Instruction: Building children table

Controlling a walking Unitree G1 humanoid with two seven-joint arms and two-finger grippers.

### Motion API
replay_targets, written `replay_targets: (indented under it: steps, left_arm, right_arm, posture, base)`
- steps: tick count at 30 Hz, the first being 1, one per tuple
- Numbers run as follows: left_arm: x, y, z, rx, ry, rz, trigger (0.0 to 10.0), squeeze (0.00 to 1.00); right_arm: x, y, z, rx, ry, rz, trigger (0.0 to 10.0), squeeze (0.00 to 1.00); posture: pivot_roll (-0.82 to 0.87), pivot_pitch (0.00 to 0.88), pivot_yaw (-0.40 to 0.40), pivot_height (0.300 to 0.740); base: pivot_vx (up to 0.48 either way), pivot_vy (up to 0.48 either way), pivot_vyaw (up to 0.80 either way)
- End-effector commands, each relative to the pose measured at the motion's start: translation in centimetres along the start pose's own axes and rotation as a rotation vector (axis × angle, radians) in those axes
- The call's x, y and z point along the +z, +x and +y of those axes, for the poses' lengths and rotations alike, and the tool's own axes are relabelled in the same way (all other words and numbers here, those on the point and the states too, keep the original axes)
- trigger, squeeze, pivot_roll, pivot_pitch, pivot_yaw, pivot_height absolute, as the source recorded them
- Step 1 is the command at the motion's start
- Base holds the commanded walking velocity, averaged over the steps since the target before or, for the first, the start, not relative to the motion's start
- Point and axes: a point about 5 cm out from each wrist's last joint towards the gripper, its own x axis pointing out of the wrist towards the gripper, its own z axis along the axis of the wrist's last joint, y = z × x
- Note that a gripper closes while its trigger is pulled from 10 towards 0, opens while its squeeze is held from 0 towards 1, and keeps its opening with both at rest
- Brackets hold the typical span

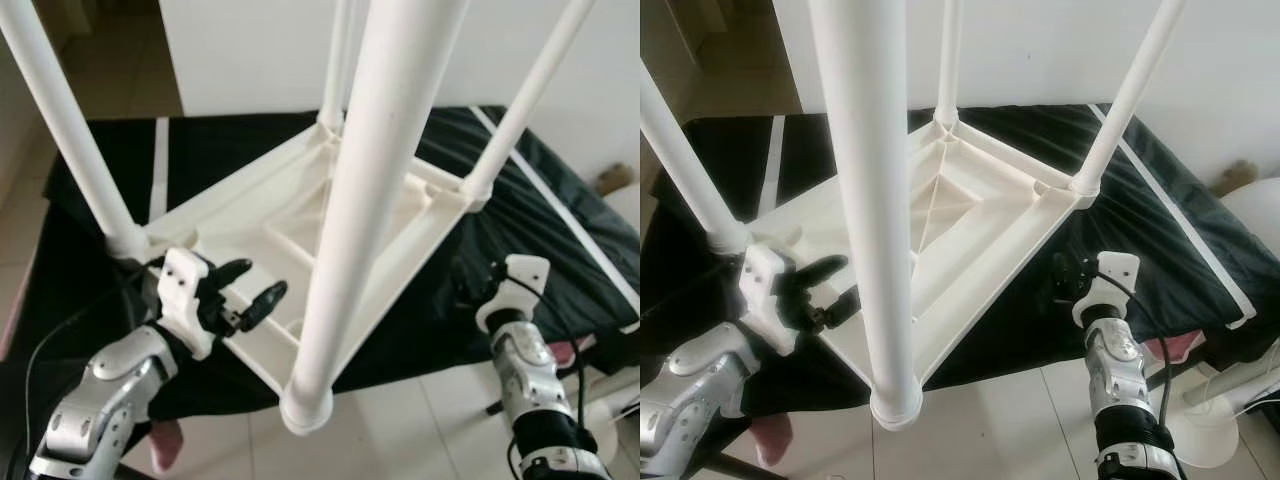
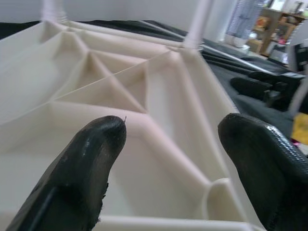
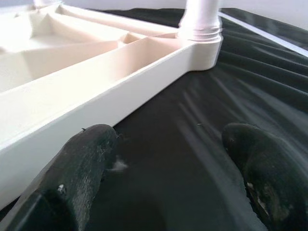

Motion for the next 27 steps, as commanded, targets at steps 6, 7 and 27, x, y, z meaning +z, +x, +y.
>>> replay_targets:
  steps: [6,7,27]
  left_arm:
    - [-0.1,1.3,-3.2,-0.236,-0.029,-0.006,10.0,0.0]
    - [0.1,2.2,-4.2,-0.245,-0.027,-0.018,10.0,0.0]
    - [1.0,7.6,-5.3,-0.048,0.15,0.021,10.0,0.0]
  right_arm:
    - [-0.7,-0.2,2.0,0.058,0.012,0.026,10.0,0.0]
    - [-0.9,-0.1,2.8,0.074,0.043,0.038,10.0,0.0]
    - [0.4,2.8,4.6,0.253,0.038,0.062,10.0,0.0]
  posture:
    - [0.06,0.105,-0.066,0.74]
    - [0.06,0.105,-0.066,0.74]
    - [0.13,0.109,-0.058,0.74]
  base:
    - [0.0,0.0,0.0]
    - [0.0,0.0,0.0]
    - [0.0,0.0,0.0]
